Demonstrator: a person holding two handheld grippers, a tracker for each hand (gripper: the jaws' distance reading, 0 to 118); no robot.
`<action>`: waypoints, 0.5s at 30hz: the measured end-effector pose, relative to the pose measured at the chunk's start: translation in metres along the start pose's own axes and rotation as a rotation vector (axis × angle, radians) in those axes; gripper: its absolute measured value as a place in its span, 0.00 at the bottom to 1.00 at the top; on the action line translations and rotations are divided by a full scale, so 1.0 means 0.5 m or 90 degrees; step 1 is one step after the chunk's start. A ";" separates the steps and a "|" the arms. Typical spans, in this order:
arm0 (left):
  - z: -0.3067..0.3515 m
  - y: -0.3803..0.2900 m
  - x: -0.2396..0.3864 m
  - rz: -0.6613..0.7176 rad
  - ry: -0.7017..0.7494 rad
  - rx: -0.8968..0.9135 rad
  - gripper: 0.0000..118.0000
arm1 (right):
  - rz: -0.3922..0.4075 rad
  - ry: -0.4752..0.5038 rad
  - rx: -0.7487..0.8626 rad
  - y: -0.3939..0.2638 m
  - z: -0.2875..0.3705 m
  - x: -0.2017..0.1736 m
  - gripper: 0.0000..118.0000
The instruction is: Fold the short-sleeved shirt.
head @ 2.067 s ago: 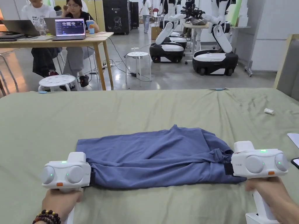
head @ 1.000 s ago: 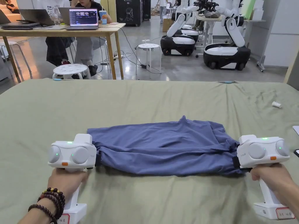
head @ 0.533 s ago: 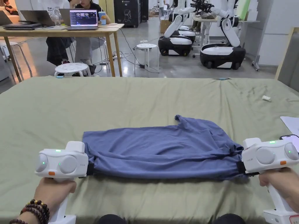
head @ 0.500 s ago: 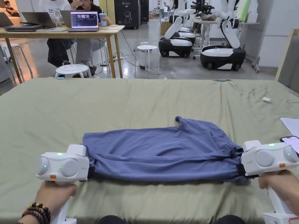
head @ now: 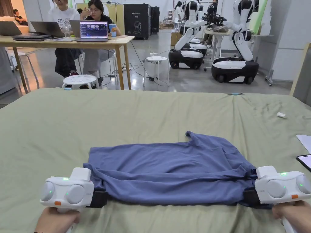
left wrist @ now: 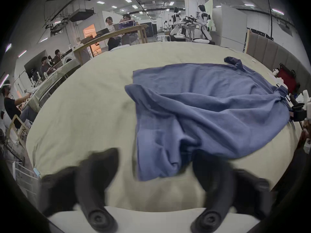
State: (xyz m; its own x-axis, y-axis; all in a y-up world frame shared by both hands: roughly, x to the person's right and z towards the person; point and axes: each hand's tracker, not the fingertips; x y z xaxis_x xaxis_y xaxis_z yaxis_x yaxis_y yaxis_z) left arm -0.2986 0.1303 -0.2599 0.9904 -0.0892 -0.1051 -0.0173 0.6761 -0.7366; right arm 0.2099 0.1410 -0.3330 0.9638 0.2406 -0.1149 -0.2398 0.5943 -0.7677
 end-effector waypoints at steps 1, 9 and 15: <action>0.012 -0.002 -0.008 0.010 -0.014 0.006 1.00 | -0.015 0.012 0.016 -0.003 0.016 0.008 0.95; 0.106 0.027 -0.037 0.036 0.009 0.100 0.01 | -0.043 0.038 0.105 -0.007 0.131 0.021 0.00; 0.076 0.081 0.001 0.040 -0.018 0.103 0.00 | -0.042 0.051 0.104 0.004 0.110 -0.003 0.00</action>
State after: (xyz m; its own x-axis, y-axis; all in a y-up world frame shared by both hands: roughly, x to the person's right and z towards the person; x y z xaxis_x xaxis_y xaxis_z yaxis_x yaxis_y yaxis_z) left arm -0.2935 0.1853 -0.2645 0.9915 -0.0238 -0.1279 -0.0600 0.7885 -0.6121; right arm 0.2017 0.1842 -0.2996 0.9827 0.1396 -0.1221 -0.1854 0.7247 -0.6636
